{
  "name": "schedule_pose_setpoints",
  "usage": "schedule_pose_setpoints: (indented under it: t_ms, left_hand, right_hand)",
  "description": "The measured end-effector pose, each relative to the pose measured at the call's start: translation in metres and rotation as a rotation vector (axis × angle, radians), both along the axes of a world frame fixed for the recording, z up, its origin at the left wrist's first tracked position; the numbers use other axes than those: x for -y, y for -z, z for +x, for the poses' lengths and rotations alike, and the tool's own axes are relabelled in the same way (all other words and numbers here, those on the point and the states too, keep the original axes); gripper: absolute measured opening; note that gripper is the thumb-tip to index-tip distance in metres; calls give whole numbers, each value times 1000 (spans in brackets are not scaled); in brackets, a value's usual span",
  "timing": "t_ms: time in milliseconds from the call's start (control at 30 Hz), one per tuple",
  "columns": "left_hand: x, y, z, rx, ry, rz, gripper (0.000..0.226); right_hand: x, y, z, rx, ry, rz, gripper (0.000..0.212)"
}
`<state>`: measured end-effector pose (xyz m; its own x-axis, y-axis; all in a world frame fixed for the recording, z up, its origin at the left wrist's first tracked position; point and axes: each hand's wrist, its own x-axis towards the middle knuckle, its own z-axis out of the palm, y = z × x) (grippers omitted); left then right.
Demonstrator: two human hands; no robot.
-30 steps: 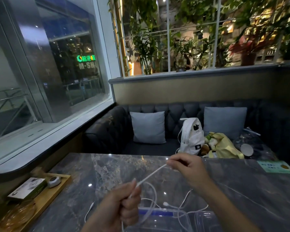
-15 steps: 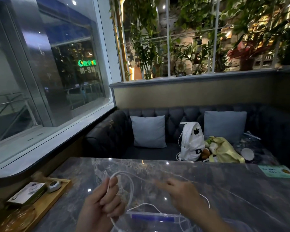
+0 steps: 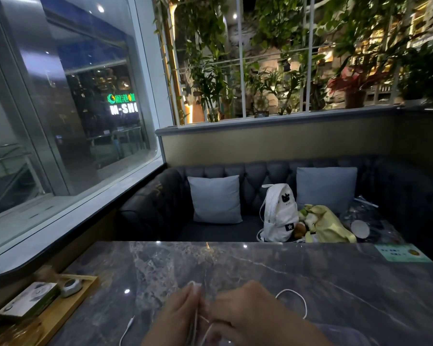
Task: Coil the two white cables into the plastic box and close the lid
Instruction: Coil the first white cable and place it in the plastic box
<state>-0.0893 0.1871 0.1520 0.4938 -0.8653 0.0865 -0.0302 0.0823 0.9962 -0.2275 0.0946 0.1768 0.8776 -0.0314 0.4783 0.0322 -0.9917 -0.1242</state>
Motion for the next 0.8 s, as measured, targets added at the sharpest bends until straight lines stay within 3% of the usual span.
schedule_pose_setpoints:
  t_ms: [100, 300, 467, 667, 800]
  left_hand:
    - [2, -6, -10, 14, 29, 52, 20]
    - [6, -5, -2, 90, 194, 177, 36]
    - [5, -9, 3, -193, 334, 74, 36]
    - [11, -8, 0, -309, 395, 165, 32]
    - [11, -7, 6, -506, 478, 187, 32]
  right_hand:
    - [1, 3, 2, 134, 43, 45, 14]
    - [13, 10, 4, 259, 180, 269, 16]
    - [23, 3, -2, 273, 158, 503, 11]
    - [22, -1, 2, 230, 136, 426, 11]
    - [21, 1, 6, 250, 143, 503, 15]
